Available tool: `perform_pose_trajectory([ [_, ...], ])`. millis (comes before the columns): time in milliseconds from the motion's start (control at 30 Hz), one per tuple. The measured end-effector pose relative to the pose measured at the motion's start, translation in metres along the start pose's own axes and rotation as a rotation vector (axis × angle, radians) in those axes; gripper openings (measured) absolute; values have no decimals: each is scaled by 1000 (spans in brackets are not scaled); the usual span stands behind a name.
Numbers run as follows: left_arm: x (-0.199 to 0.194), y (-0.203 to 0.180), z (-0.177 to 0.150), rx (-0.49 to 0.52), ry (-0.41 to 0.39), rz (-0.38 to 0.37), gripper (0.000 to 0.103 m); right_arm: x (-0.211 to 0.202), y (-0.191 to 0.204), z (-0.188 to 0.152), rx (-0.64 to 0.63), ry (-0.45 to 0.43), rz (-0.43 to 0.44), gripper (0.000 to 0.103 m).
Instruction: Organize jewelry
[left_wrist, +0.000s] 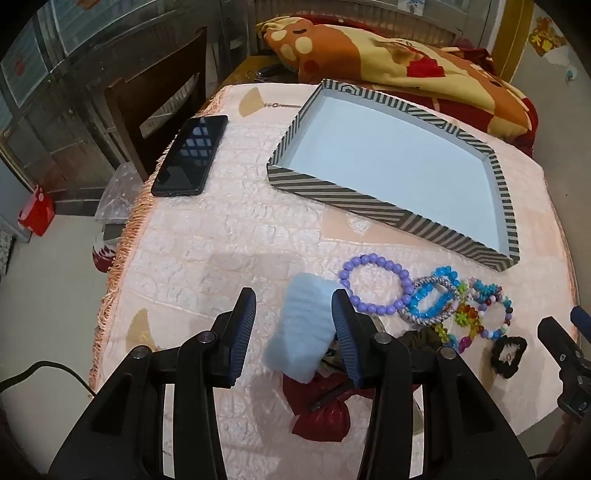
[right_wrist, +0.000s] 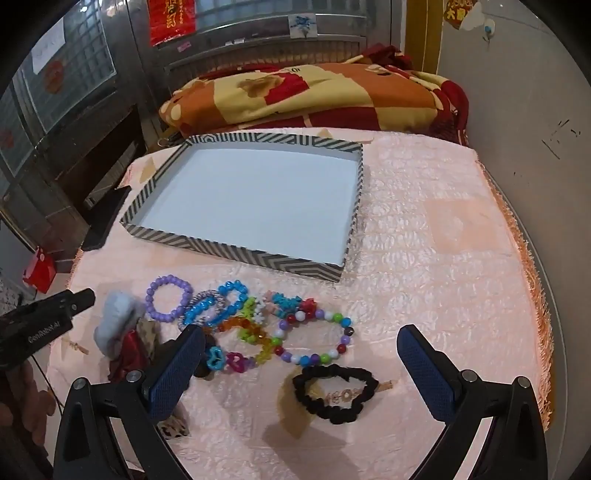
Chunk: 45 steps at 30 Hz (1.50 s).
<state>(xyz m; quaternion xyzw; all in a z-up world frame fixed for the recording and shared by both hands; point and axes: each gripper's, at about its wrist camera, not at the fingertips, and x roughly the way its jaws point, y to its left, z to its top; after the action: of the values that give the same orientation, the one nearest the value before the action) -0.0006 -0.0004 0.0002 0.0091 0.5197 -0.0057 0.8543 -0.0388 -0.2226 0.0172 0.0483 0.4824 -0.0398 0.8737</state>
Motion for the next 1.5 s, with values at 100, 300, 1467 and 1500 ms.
perform_pose_trajectory([
  [100, -1, -1, -1, 6, -1, -1, 42, -2, 4, 1, 2, -11, 10, 103],
  [300, -2, -6, -3, -9, -11, 7, 42, 1, 6, 2, 12, -2, 30, 103],
  [1467, 7, 4, -5, -32, 11, -15, 42, 12, 12, 4, -16, 41, 25, 103],
  [1500, 7, 3, -5, -33, 8, -18, 42, 12, 12, 4, -15, 41, 24, 103],
])
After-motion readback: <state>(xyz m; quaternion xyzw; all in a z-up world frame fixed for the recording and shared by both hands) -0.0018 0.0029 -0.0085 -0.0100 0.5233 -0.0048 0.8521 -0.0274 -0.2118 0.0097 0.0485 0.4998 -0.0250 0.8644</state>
